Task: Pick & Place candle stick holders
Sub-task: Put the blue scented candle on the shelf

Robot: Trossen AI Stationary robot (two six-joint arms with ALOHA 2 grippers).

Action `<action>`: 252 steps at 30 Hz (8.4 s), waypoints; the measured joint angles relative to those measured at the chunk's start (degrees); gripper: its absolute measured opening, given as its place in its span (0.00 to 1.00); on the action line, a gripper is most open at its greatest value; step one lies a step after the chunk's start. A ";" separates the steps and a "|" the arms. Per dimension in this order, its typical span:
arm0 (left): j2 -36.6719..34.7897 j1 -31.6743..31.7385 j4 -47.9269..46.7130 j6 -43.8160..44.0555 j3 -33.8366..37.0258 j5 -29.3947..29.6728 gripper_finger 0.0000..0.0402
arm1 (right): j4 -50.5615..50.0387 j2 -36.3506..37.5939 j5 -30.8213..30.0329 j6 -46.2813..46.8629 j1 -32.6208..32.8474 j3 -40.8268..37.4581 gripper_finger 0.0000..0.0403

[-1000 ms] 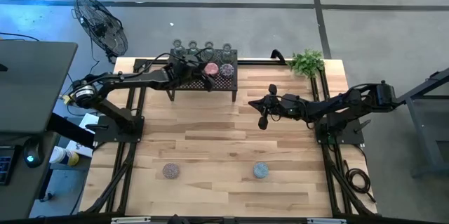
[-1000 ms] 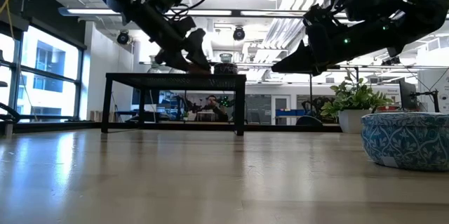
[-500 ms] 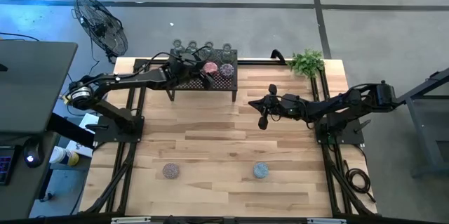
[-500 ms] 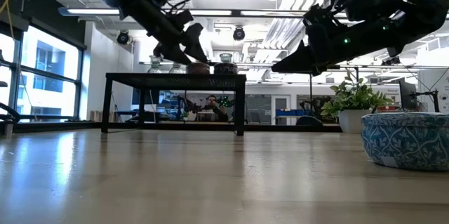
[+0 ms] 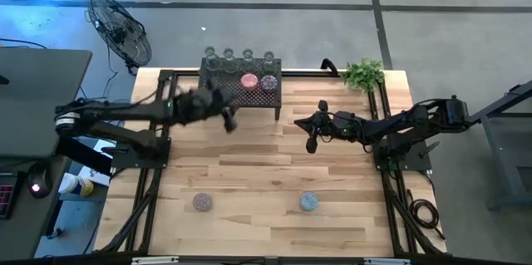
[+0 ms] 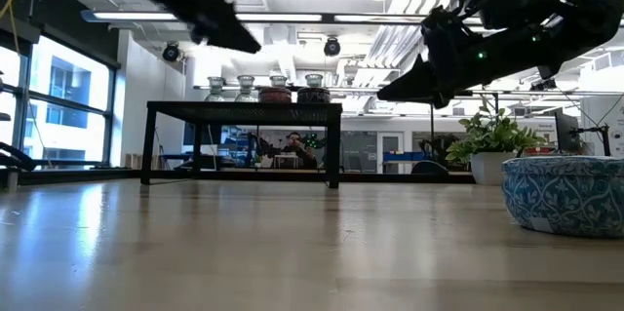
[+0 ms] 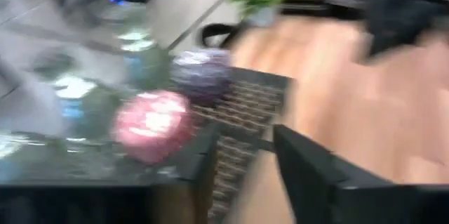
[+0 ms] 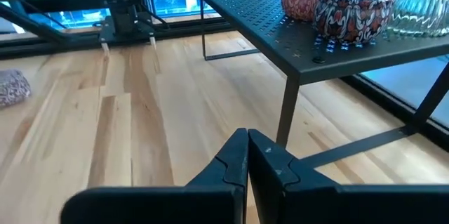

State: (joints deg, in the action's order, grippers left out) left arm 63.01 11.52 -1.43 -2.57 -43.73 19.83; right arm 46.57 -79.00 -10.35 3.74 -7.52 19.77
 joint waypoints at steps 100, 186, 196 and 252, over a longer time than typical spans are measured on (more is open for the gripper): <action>-1.95 -14.15 30.53 13.42 30.10 -1.26 0.06 | -49.76 -25.27 -16.05 31.82 42.03 30.97 0.78; 25.38 -16.94 4.13 25.25 -2.11 -10.97 0.88 | -4.68 3.36 -2.75 -5.13 6.79 1.95 0.11; 30.65 -19.05 2.31 27.05 -3.32 -2.85 0.96 | -5.66 3.69 -2.68 -5.74 6.99 1.42 0.03; 1.36 10.65 -20.32 19.84 -5.21 -1.18 0.73 | -5.14 3.65 -2.76 -6.77 6.87 1.49 0.00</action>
State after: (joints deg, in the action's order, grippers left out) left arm 64.37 22.17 -21.74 17.27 -48.94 18.65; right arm 41.44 -75.35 -13.12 -3.03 -0.65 21.26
